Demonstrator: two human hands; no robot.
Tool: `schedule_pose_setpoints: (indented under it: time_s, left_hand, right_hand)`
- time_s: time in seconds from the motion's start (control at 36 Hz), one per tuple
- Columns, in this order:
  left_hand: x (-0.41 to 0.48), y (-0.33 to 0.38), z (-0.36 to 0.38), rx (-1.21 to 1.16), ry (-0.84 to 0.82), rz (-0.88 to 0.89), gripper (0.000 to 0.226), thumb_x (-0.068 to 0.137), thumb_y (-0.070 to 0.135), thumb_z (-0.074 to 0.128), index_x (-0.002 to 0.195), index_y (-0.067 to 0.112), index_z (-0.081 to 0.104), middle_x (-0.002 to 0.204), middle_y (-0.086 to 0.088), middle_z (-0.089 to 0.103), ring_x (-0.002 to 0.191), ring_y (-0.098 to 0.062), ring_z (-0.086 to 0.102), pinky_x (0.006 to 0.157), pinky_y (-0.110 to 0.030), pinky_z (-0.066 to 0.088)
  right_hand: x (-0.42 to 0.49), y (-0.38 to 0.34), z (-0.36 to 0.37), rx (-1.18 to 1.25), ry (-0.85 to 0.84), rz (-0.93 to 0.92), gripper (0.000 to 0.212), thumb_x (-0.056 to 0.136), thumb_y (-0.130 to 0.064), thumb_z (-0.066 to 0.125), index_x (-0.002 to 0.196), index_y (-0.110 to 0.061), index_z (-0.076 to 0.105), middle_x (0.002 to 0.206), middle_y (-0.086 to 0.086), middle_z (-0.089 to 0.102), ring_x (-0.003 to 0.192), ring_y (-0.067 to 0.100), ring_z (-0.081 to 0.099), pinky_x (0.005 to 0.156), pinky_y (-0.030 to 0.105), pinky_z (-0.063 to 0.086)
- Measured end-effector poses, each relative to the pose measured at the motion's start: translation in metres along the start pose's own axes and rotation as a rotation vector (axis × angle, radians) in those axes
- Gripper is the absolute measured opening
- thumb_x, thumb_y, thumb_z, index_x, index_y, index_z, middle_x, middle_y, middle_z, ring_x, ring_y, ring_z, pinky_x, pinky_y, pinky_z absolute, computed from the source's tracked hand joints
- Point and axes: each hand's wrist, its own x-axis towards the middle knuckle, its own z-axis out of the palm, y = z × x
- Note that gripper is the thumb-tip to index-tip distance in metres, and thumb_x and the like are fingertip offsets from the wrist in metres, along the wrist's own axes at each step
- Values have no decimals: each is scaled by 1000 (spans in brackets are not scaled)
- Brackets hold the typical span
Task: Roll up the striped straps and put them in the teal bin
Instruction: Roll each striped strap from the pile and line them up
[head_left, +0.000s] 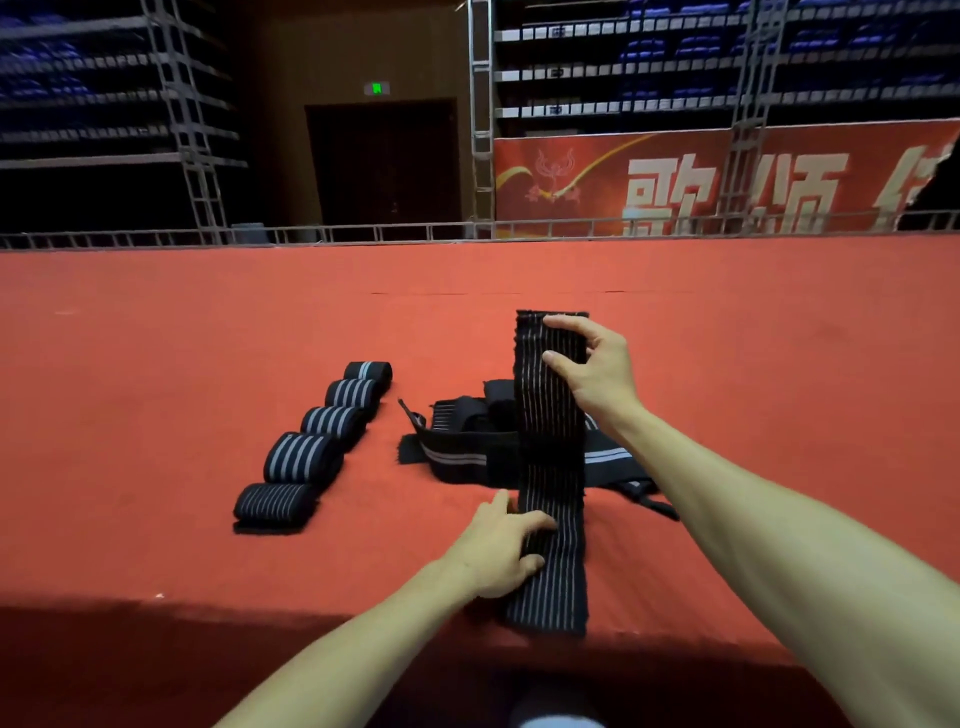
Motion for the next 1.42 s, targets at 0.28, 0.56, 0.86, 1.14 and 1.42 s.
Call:
schedule_pose_setpoints:
  time_s: [0.28, 0.56, 0.86, 1.14, 1.42]
  left_hand:
    - [17, -16, -40, -156, 272, 87, 19, 93, 28, 64, 110, 22, 72, 112, 1, 48, 117, -22, 46, 108, -34, 29]
    - [88, -30, -102, -626, 573, -76, 47, 96, 29, 61, 137, 20, 42, 119, -1, 52, 91, -16, 52, 86, -33, 47]
    - [167, -43, -98, -928, 701, -14, 20, 91, 5, 66, 83, 23, 70, 85, -1, 72, 70, -2, 64, 63, -21, 52]
    - [203, -40, -111, -1015, 582, 84, 16, 93, 2, 62, 86, 14, 69, 80, 3, 68, 73, -5, 62, 68, -25, 55]
    - [206, -44, -112, -1163, 528, 155, 20, 89, 4, 68, 81, 22, 74, 88, -2, 69, 79, -20, 65, 79, -37, 54]
  right_hand:
    - [-5, 27, 7, 22, 7, 15, 30, 85, -4, 72, 107, -24, 71, 102, -14, 68, 95, -9, 59, 85, 5, 38]
    - [1, 57, 19, 154, 13, 54, 21, 87, -1, 69, 101, -17, 73, 99, -9, 71, 92, -2, 65, 88, 19, 50]
    - [33, 84, 19, 281, -26, 157, 42, 90, -5, 68, 124, -28, 58, 96, 2, 74, 83, 11, 69, 76, 27, 58]
    - [69, 102, 19, 425, 163, 272, 8, 91, -8, 67, 86, -13, 70, 73, 10, 73, 63, 17, 68, 57, 27, 56]
    - [75, 107, 20, 531, 97, 242, 22, 88, -3, 67, 79, -22, 74, 77, 13, 71, 70, 25, 67, 71, 41, 57]
